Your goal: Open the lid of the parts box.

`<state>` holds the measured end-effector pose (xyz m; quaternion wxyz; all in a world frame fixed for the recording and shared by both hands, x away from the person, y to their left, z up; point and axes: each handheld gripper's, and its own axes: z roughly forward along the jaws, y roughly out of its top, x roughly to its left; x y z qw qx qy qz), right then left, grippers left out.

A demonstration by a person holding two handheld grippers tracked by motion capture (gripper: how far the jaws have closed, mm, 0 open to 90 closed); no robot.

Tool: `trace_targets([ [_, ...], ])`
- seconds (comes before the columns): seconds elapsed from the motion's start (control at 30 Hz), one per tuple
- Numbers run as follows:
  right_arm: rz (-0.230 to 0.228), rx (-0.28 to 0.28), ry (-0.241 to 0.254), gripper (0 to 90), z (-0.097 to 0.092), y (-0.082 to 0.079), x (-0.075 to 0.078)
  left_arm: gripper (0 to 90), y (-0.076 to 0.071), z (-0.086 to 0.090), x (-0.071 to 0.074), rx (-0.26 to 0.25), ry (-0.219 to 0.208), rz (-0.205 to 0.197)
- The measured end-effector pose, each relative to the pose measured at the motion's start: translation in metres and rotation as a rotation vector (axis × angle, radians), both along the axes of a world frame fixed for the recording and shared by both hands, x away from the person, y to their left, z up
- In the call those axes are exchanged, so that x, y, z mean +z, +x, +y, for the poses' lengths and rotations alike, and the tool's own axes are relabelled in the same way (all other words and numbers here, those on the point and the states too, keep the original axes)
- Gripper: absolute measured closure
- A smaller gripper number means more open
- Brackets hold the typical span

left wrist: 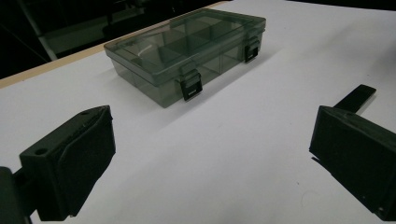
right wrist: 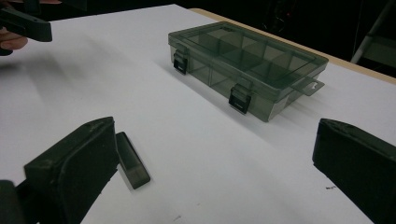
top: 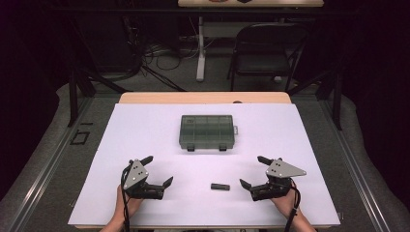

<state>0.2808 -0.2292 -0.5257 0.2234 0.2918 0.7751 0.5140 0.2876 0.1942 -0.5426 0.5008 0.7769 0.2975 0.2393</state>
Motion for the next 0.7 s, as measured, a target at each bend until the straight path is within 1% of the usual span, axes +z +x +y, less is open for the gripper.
trace_targets([
  [0.03,0.007,0.002,0.000,0.0,0.001,0.001,0.000,0.0,0.003,-0.001,-0.001,-0.001,0.000,0.012],
  [0.17,0.024,0.006,-0.002,0.0,0.005,0.007,-0.001,0.0,0.007,-0.003,-0.001,-0.002,0.001,0.021],
  [0.2,0.028,0.008,-0.005,0.0,0.006,0.008,-0.001,0.0,0.008,-0.003,-0.001,-0.001,-0.005,0.024],
  [0.37,0.042,0.017,-0.017,0.0,0.011,0.016,0.000,0.0,0.016,-0.007,0.000,-0.004,-0.003,0.048],
  [0.43,0.047,0.019,-0.015,0.0,0.013,0.021,-0.001,0.0,0.018,-0.008,0.000,-0.005,-0.007,0.051],
  [0.5,0.057,0.020,-0.013,0.0,0.014,0.026,-0.002,0.0,0.022,-0.012,0.000,-0.006,-0.010,0.068],
  [0.53,0.068,0.020,-0.017,0.0,0.015,0.028,-0.002,0.0,0.024,-0.013,0.000,-0.008,-0.004,0.071],
  [0.7,0.088,0.022,-0.025,0.0,0.018,0.040,-0.003,0.0,0.030,-0.018,0.000,-0.021,0.002,0.091],
])
